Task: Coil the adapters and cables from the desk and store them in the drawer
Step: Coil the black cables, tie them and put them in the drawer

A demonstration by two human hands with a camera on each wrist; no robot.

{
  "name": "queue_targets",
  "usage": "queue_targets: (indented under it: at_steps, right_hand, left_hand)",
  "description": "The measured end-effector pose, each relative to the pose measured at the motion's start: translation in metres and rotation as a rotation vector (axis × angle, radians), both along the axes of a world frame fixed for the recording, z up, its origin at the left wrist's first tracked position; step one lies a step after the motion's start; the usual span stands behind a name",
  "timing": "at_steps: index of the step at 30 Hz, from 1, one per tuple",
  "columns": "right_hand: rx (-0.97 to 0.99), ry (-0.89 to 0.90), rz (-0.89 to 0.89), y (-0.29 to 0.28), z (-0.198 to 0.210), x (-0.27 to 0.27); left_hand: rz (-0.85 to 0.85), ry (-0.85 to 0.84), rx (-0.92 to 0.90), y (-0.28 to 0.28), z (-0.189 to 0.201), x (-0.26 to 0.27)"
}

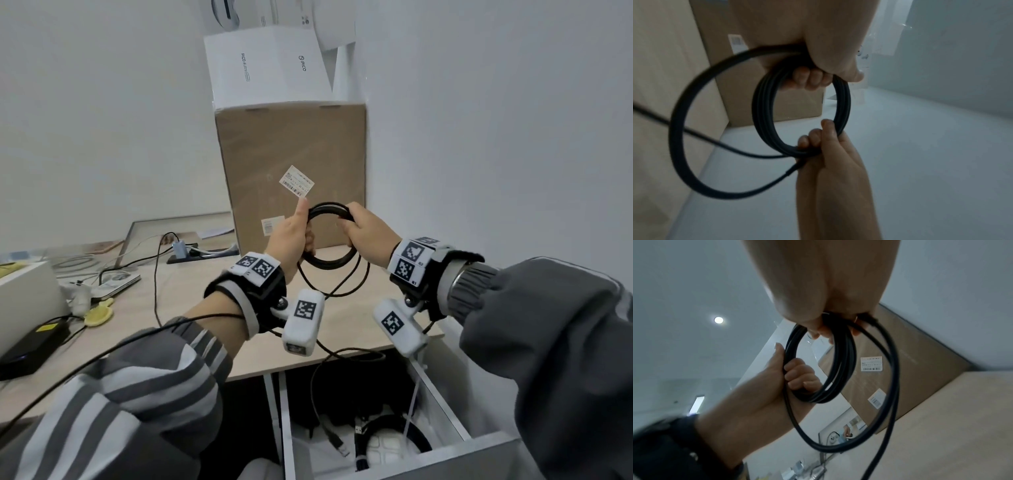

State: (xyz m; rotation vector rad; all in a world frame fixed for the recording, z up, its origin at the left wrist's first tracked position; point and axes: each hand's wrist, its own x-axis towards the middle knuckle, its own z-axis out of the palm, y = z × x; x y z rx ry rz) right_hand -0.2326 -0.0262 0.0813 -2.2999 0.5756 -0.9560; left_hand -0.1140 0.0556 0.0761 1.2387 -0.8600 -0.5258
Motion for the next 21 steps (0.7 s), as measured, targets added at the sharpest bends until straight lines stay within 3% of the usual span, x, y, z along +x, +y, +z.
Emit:
queue_targets:
  at_steps: [2,5,8,10,11,15,21]
  right_hand:
    - [-0.044,0.05,0.003,-0.003,-0.001,-0.002]
    - [-0.184,0.207,0.012,0.001,-0.006,-0.002]
    - [-0.209,0.23,0.05,0.007,-0.009,0.002]
    - [-0.191,0.176,0.08,0.008,-0.01,0.002]
    - [-0.191,0.141,0.091,0.008,-0.01,0.002]
    - [-0.052,0.012,0.118,0.003,-0.016,-0.003]
    - [0.105,-0.021,0.107,0.001,-0.021,-0.002]
  left_hand:
    - [0.007,-0.214,0.089,0.003,0.0,0.007]
    - [0.037,-0.714,0.201,0.008,0.002,0.01]
    - [0.011,-0.913,0.308,0.01,0.007,0.003]
    - [0.059,-0.95,0.332,0.01,0.009,0.001]
    - [0.078,-0.897,0.302,0.01,0.009,0.003]
    - [0.041,-0.295,0.073,0.01,-0.001,0.003]
    - [0.079,0.057,-0.045,0.004,-0.009,-0.006]
